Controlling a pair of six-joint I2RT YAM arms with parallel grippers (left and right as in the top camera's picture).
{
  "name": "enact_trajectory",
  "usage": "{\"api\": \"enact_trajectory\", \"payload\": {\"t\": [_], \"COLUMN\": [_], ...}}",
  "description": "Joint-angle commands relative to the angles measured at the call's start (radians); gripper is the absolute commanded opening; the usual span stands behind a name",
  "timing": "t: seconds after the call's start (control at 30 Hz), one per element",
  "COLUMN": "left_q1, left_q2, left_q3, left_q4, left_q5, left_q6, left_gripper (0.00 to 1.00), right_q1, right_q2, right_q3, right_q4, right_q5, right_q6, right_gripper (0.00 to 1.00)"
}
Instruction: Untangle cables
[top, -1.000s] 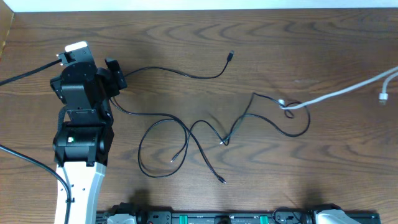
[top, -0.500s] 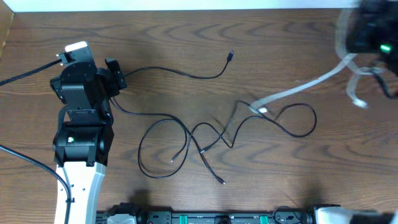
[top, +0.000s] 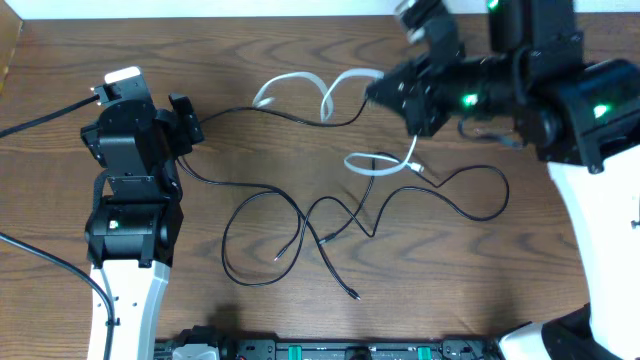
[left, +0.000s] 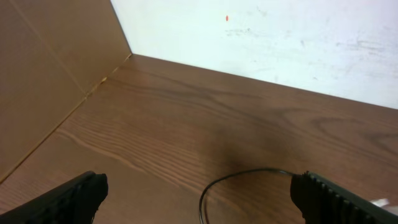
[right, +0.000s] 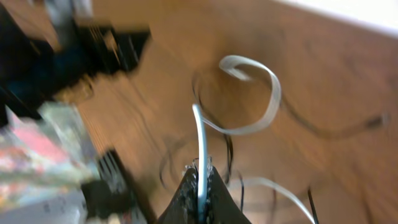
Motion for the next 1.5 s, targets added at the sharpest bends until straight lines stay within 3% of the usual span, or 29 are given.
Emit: {"api": "enact_trajectory", "payload": {"t": [0.0, 0.13, 0.3, 0.47, 0.67, 0.87, 1.1, 1.27, 1.47], "left_q1": [-0.004, -0.004, -0.004, -0.004, -0.004, -0.004, -0.004, -0.004, -0.004], "left_q2": [0.002, 0.002, 0.002, 0.002, 0.002, 0.002, 0.002, 0.002, 0.002], "left_q3": [0.014, 0.014, 0.014, 0.014, 0.014, 0.014, 0.014, 0.014, 0.014], "left_q4": [-0.008, -0.008, -0.008, -0.008, -0.008, -0.008, -0.008, -0.008, -0.008], "left_q5": [-0.003, -0.003, -0.003, -0.003, -0.003, -0.003, -0.003, -0.003, -0.003], "left_q6": [0.014, 0.014, 0.014, 0.014, 0.013, 0.014, 0.014, 0.014, 0.014], "left_gripper": [0.99, 0.99, 0.99, 0.99, 0.99, 0.99, 0.99, 0.99, 0.99], "right_q1": [0.092, 0.198, 0.252, 0.254, 0.279, 0.279, 0.174, 0.030, -0.150], "right_q2": [-0.001, 0.005, 0.005, 0.005, 0.005, 0.004, 0.002, 0.002, 0.001], "right_q3": [-0.031, -0.140, -0.335, -0.489, -0.488, -0.451, -0.209, 0.037, 0.223], "right_q4": [-0.058, -0.086, -0.005, 0.174, 0.496, 0.742, 0.587, 0.412, 0.301], "right_q5": [0.277, 0.568, 0.707, 0.500, 0.161, 0.115, 0.544, 0.953, 1.273], "right_q6": [-0.019, 0.100, 0.263, 0.263, 0.172, 0.225, 0.225, 0.221, 0.176], "right_gripper": [0.01, 0.02, 0.01, 0.01, 0.01, 0.02, 0.01, 0.01, 0.01]}}
